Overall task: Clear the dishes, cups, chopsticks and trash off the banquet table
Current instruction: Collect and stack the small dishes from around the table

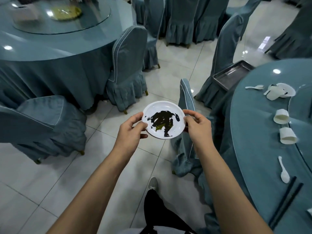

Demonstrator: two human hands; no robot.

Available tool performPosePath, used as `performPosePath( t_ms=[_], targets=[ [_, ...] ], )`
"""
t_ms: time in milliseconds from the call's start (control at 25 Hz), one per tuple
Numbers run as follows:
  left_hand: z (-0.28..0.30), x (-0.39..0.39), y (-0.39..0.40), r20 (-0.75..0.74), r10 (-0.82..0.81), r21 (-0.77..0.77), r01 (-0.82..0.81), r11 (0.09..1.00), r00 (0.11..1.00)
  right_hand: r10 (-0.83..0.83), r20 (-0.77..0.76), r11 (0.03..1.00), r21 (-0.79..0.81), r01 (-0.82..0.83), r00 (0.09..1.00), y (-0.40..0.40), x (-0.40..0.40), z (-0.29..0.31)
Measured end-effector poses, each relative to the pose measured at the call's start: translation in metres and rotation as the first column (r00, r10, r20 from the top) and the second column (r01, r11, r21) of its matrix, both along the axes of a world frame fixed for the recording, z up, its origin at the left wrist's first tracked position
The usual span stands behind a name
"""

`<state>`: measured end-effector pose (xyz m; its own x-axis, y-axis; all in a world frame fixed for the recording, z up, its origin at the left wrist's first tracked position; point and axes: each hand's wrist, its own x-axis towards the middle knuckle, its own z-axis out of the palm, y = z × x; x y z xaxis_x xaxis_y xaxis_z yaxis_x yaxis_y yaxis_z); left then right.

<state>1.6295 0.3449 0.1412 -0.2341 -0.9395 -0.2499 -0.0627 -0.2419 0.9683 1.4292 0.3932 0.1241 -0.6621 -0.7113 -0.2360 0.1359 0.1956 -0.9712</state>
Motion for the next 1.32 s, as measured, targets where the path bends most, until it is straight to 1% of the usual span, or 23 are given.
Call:
performPosePath(
  t_ms=[240,600,720,960,1320],
  targets=[
    [0.011,-0.050,-0.110,0.018,0.004,0.012,-0.004,1.000,1.000,-0.018,0.043,1.000,-0.015,0.019,0.999,-0.106,-0.046,0.006],
    [0.013,-0.113,-0.221,0.000,-0.082,-0.002,0.082,0.997,0.997,-0.082,0.021,0.997,-0.001,0.082,0.996,-0.202,-0.105,0.013],
    [0.010,-0.131,-0.255,-0.009,-0.104,0.022,0.105,0.994,0.994,-0.098,0.012,0.995,0.017,0.098,0.995,-0.231,-0.120,0.013],
    [0.003,-0.171,-0.349,-0.003,-0.203,0.033,0.203,0.979,0.979,-0.160,-0.019,0.987,0.013,0.160,0.987,-0.305,-0.155,0.010],
    [-0.001,-0.233,-0.517,0.000,-0.363,0.016,0.363,0.932,0.932,-0.328,-0.042,0.945,0.001,0.328,0.944,-0.442,-0.198,0.012]
  ],
)
